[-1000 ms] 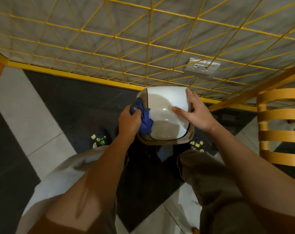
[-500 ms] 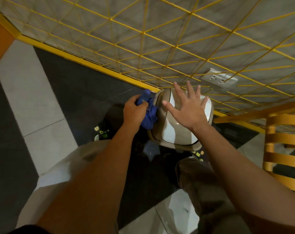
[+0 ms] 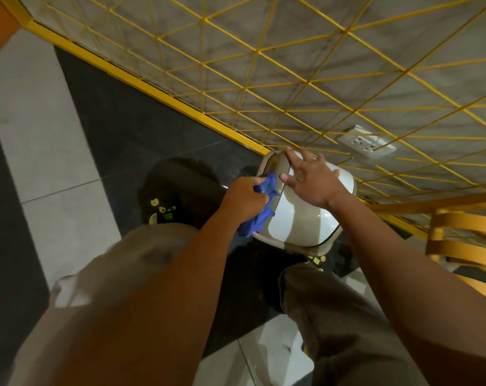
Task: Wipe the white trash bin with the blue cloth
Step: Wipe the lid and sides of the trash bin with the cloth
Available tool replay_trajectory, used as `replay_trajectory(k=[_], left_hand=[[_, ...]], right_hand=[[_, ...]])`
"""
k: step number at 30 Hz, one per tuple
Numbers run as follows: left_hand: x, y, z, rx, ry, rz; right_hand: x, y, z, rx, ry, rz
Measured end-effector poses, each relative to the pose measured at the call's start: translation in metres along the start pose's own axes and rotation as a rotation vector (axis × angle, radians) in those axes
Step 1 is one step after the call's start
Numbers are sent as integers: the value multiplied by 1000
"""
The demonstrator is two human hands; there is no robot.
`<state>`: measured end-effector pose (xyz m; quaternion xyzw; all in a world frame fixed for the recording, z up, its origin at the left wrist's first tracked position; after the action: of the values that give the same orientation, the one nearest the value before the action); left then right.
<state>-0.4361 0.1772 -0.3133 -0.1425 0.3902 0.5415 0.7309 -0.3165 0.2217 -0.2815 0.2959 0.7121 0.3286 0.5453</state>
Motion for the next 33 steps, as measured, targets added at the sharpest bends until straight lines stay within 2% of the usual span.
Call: replay_trajectory(k=[3, 8, 11, 16, 23, 28, 33], left_hand=[[-2, 1, -2, 64, -6, 32], [5, 0, 27, -203, -143, 13], [8, -1, 21, -220, -117, 24], [-6, -6, -15, -44, 10, 69], [-32, -19, -34, -290, 82, 229], [-7, -10, -21, -351, 63, 117], [-10, -14, -28, -187, 106, 21]], right_hand=[[-1, 0, -1, -11, 7, -3], [3, -1, 2, 11, 13, -50], [4, -2, 5, 15, 14, -67], [3, -2, 3, 17, 10, -36], [3, -2, 4, -19, 8, -10], [2, -1, 3, -18, 8, -23], [-1, -4, 1, -27, 17, -66]])
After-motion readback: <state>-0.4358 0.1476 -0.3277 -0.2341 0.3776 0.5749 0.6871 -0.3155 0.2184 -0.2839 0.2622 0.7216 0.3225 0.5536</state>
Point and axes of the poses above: each hand's wrist, its own x-axis towards the middle knuckle, its own y-axis out of the back of the hand, z = x × y, the point moved 9 cm from there along x, towards the middle knuckle, and after that the axes turned 10 degrees about y, right-handed, at the moved point
